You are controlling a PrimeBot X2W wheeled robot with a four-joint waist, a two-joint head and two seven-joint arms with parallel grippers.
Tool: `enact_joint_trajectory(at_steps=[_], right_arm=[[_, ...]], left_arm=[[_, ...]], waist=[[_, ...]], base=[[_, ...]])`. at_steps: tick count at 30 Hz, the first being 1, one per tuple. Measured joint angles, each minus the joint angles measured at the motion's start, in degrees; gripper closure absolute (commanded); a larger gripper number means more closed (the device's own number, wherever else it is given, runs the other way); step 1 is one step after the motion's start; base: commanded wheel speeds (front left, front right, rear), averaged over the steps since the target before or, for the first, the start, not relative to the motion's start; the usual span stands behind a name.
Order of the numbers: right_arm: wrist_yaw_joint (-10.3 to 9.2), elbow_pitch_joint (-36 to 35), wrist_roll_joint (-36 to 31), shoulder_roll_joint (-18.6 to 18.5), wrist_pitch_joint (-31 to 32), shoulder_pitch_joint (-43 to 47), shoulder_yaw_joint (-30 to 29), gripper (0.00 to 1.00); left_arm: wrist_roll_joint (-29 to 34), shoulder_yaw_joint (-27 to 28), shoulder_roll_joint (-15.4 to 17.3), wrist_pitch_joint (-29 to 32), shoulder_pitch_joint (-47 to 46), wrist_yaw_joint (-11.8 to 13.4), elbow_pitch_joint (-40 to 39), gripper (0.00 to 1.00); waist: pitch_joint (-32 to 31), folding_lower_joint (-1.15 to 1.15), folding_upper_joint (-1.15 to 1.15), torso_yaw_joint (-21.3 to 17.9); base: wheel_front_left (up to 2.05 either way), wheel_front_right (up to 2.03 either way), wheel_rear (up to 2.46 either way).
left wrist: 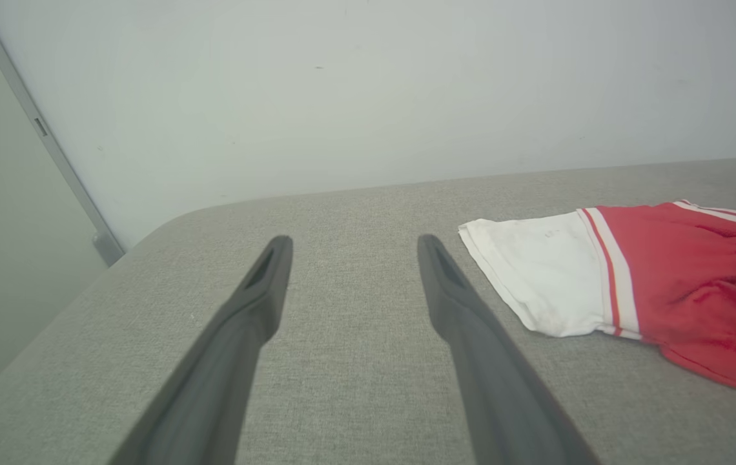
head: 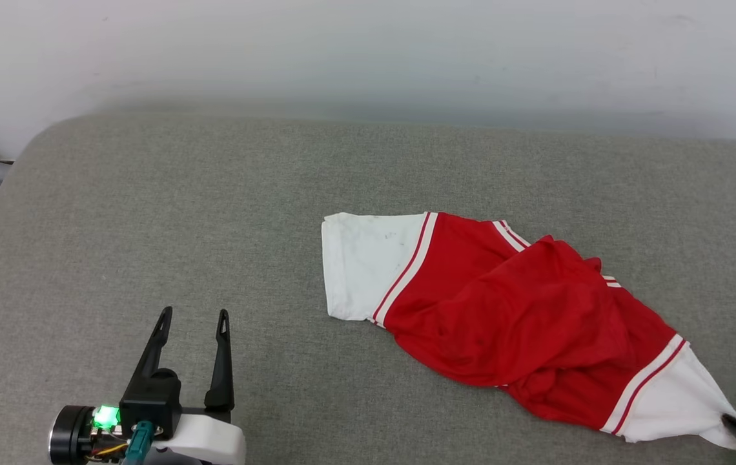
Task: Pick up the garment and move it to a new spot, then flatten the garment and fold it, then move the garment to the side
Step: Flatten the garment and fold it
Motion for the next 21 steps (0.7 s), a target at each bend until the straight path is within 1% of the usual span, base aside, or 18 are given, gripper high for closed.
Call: enact_joint_trajectory(at_steps=[5, 8, 11, 13, 15, 17, 19, 21], right_arm=[[-0.02, -1.7, -4.23, 2.58, -6.84, 0.25, -7.49, 0.0], [-0.02, -4.49, -7.04, 4.67, -9.66, 0.57, -12.72, 0.0], [-0.02, -7.77, -11.41, 7.0, -12.13, 1.79, -19.26, 0.0], [-0.03, -10.48, -14.97, 9.49, -13.35, 3.0, -23.49, 0.0], [-0.03, -13.67, -18.71, 13.1, -14.36, 4.31, -27.62, 0.0], [-0.03, -17.09, -22.27, 16.63, -14.3, 6.2, -30.54, 0.0], [-0.03, -20.36, -25.29, 20.06, -13.76, 7.77, -32.73, 0.0], [-0.03, -23.36, -27.74, 22.73, -12.81, 8.99, -34.26, 0.0]], left_arm=[[-0.24, 0.59, 0.57, 0.0, 0.22, -0.01, 0.24, 0.0], [-0.49, 1.09, 0.82, 0.0, 0.27, -0.12, 0.31, 0.0], [-0.8, 1.82, 1.35, 0.0, 0.19, -0.56, 0.29, 0.0], [-0.93, 2.3, 2.16, 0.0, -0.37, -0.97, 0.26, 0.0], [-0.92, 2.47, 2.67, 0.0, -1.6, -1.56, 0.24, 0.0], [-0.89, 2.35, 3.44, 0.0, -2.98, -2.47, 0.34, 0.0], [-0.97, 2.43, 4.81, 0.0, -5.1, -4.07, 1.11, 0.0], [-1.2, 2.27, 6.26, 0.0, -8.18, -5.94, 2.5, 0.0]], waist=[[-1.38, 0.0, 0.0, -0.47], [-2.18, 0.0, 0.0, -1.08], [-2.89, 0.0, 0.0, -1.7], [-3.21, 0.0, 0.0, -2.12], [-3.4, 0.0, 0.0, -2.49], [-3.44, 0.0, 0.0, -2.84], [-3.27, 0.0, 0.0, -3.29], [-2.93, 0.0, 0.0, -3.78]], base=[[0.0, 0.0, 0.0], [0.0, 0.0, 0.0], [0.0, 0.0, 0.0], [0.0, 0.0, 0.0], [0.0, 0.0, 0.0], [0.0, 0.0, 0.0], [0.0, 0.0, 0.0], [0.0, 0.0, 0.0]])
